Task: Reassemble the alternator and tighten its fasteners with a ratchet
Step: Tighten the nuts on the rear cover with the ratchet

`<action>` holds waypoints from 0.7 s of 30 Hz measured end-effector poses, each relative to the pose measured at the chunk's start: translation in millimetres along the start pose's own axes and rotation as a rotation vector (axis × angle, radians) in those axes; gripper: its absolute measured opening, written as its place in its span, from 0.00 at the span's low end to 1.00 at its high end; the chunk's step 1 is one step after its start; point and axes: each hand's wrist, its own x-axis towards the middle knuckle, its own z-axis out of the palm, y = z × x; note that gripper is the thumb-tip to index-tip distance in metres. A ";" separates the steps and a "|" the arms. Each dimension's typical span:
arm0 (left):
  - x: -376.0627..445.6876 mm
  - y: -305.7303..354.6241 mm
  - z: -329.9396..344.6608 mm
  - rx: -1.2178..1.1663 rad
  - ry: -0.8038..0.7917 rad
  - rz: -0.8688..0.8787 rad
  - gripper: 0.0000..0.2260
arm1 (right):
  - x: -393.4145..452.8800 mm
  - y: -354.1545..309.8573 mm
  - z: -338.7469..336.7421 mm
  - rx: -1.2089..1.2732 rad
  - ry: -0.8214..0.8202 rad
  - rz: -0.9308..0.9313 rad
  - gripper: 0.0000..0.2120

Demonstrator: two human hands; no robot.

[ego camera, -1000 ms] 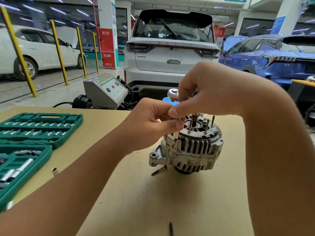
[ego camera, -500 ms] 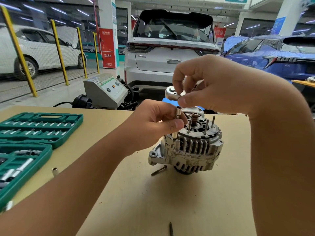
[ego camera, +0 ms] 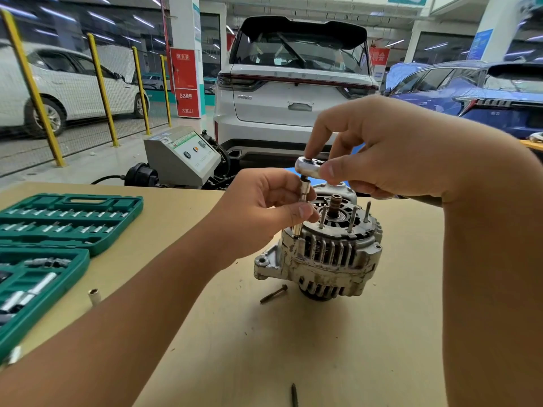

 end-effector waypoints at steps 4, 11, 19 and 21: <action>-0.2 0.4 0.2 0.002 -0.005 0.000 0.06 | -2.0 1.7 -2.6 0.025 0.021 -0.015 0.06; -0.5 -0.7 0.5 -0.024 -0.005 -0.004 0.06 | -2.4 1.8 -2.2 0.091 -0.018 -0.014 0.08; -1.1 -3.4 -0.3 0.001 -0.102 0.039 0.09 | -3.9 -2.1 -5.6 0.050 -0.029 -0.040 0.08; -1.6 -3.0 1.4 -0.015 -0.125 0.041 0.09 | -5.2 -2.0 -7.3 0.029 -0.034 -0.057 0.08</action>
